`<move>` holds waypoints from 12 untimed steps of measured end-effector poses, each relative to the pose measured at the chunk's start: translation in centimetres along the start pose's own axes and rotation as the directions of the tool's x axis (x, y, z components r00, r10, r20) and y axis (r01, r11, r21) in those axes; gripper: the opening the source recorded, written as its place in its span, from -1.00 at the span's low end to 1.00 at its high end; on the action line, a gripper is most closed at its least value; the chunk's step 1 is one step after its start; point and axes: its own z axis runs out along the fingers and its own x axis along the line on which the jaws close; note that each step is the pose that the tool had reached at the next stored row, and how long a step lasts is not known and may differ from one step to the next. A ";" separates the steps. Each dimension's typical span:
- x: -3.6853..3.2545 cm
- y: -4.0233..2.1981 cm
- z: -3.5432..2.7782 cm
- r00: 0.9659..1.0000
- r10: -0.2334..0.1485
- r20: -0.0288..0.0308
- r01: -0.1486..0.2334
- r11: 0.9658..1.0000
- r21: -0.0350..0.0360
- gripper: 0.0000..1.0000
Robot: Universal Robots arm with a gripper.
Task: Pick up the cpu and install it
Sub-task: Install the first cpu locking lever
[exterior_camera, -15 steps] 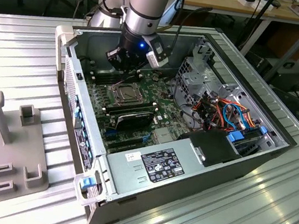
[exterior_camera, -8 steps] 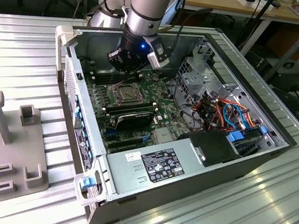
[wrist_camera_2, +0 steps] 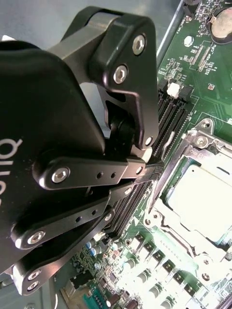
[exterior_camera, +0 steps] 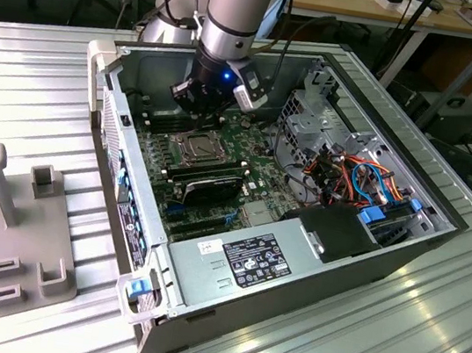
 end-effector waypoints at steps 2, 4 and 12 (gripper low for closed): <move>0.00 0.00 0.05 1.000 0.000 0.000 0.000 1.000 0.000 -0.79; -0.01 -0.01 0.23 1.000 0.000 0.000 0.000 1.000 0.000 -0.79; -0.03 -0.05 0.62 1.000 0.000 0.000 0.000 1.000 0.000 -0.79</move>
